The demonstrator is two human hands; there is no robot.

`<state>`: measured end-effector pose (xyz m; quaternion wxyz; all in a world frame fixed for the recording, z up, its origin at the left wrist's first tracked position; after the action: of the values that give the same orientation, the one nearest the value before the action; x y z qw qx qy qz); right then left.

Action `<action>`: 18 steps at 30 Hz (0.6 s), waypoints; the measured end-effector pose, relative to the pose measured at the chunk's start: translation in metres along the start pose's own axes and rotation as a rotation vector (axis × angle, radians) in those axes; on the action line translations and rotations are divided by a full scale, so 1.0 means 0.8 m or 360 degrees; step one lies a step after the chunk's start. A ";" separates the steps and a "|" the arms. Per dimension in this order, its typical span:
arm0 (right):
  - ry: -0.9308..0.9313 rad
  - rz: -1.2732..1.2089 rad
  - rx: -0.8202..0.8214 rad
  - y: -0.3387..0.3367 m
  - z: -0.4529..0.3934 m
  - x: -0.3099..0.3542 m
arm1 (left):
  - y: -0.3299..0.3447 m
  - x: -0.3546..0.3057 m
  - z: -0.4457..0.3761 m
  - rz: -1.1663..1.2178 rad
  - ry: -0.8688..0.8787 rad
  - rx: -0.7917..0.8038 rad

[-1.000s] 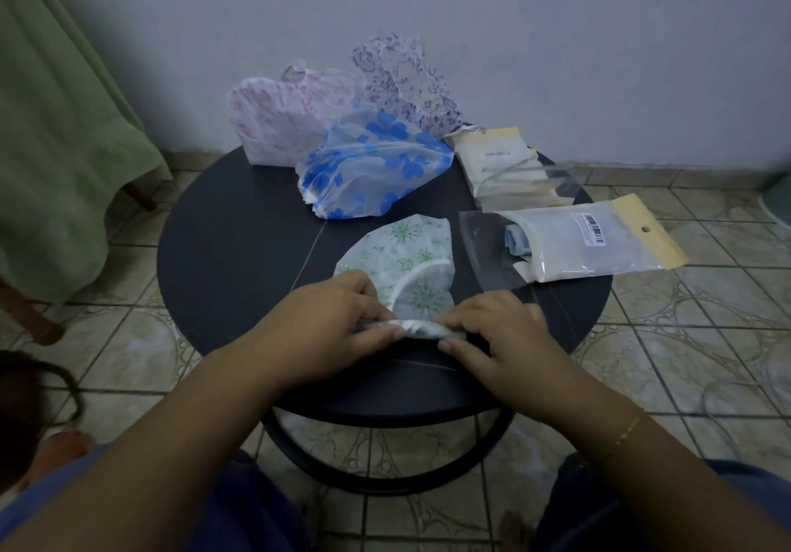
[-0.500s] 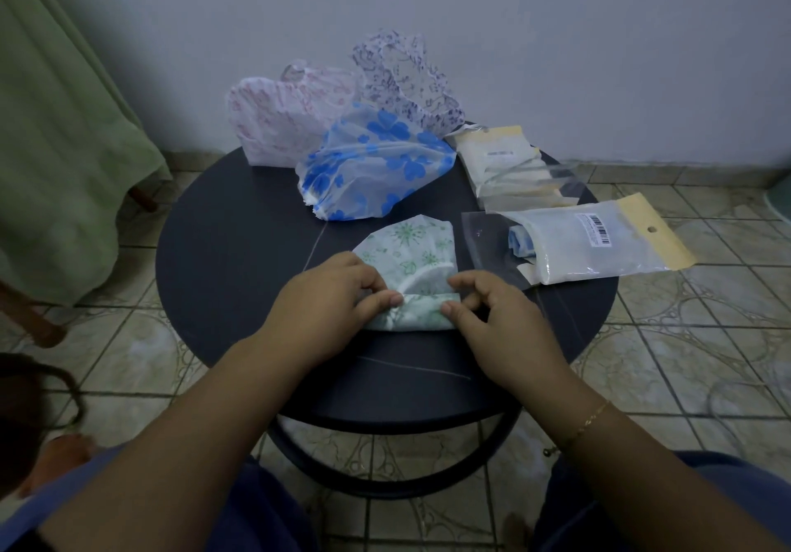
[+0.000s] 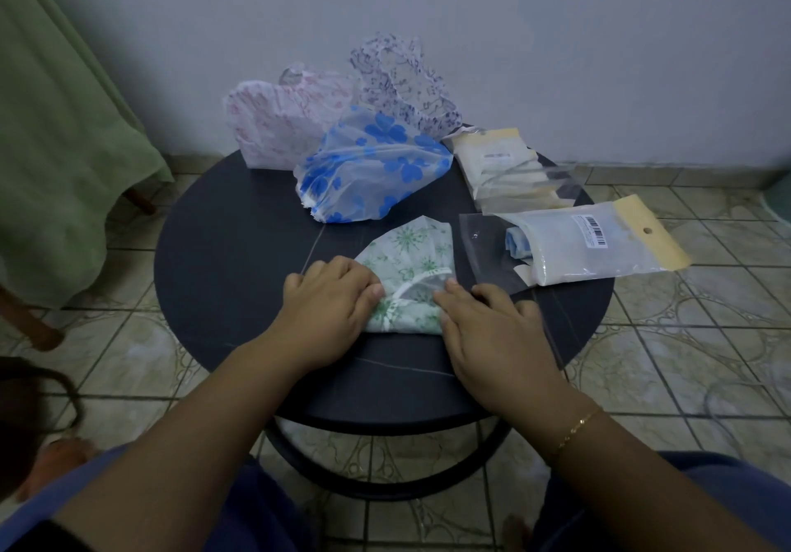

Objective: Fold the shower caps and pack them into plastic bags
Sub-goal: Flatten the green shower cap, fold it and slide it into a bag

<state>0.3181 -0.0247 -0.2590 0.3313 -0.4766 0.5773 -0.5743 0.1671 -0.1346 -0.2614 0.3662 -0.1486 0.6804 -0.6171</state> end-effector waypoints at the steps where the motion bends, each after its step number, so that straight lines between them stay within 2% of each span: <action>1: -0.0003 0.0013 -0.0004 0.000 0.000 0.001 | 0.001 0.001 0.000 0.0020 0.0007 0.0007; 4: -0.0018 -0.0033 -0.0032 0.000 0.001 0.004 | 0.003 0.005 0.003 0.0006 0.0065 -0.0064; 7: -0.0039 -0.0064 -0.0102 0.001 0.000 0.000 | 0.000 0.003 0.007 -0.0092 0.0152 -0.0294; 10: -0.0055 0.0022 -0.0163 0.001 -0.001 0.000 | -0.007 -0.005 0.011 -0.0090 0.0364 -0.0457; 12: -0.0022 0.0105 -0.0185 0.001 -0.001 0.001 | -0.010 -0.010 0.011 -0.0018 0.0454 -0.0398; 15: -0.0055 0.0164 -0.0188 0.001 0.003 0.006 | -0.017 -0.012 0.015 0.0096 0.0366 -0.0271; 18: -0.0154 0.0183 -0.0253 -0.002 0.005 0.006 | -0.020 -0.012 0.019 -0.0005 0.0413 -0.0144</action>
<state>0.3209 -0.0308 -0.2567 0.3524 -0.4945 0.6308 -0.4831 0.1801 -0.1422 -0.2426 0.2670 -0.0852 0.7490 -0.6003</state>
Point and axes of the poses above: each hand's wrist, its own z-axis away from the middle knuckle, its own y-axis out of the palm, x = y × z, the point moved 3 cm from there along -z, towards the middle knuckle, and after that the axes turned 9 degrees about -y, right-handed, at the moved point
